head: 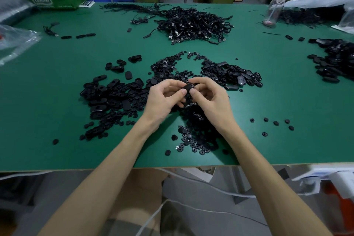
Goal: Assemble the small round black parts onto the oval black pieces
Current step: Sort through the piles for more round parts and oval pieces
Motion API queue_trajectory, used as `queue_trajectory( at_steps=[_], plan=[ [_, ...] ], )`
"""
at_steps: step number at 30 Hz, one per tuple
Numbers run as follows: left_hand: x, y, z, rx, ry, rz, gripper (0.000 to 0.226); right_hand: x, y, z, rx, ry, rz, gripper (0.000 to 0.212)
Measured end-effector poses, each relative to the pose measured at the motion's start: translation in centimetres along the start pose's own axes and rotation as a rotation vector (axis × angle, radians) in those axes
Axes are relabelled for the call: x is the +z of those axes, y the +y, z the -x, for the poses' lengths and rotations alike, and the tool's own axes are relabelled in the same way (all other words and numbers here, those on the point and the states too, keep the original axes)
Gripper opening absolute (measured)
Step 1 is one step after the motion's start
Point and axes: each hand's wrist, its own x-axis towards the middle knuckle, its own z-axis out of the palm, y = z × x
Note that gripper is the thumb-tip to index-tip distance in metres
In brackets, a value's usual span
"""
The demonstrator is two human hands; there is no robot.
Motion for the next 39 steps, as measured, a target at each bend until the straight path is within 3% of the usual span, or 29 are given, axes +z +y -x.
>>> queue_trajectory(
  at_steps=[5,14,24,32,36,39],
  plan=[
    [0.09,0.22,0.12,0.015,-0.015,-0.015,0.014,0.02,0.54,-0.14,0.044,0.026,-0.006,0.010],
    [0.24,0.16,0.17,0.048,-0.003,-0.096,0.013,-0.02,0.40,0.00,0.062,0.019,-0.006,0.008],
    [0.44,0.29,0.25,0.068,-0.004,-0.155,0.014,-0.05,0.37,0.03,0.037,-0.015,-0.062,0.012],
    [0.13,0.67,0.45,0.026,0.012,-0.052,0.016,-0.15,0.07,0.00,-0.047,-0.035,-0.016,0.032],
    [0.14,0.58,0.45,0.049,0.043,-0.127,0.017,-0.05,-0.11,0.05,-0.030,0.007,-0.043,0.027],
    [0.57,0.92,0.57,0.097,0.102,-0.248,0.019,-0.24,-0.09,0.08,-0.004,0.139,-0.069,0.026]
  ],
)
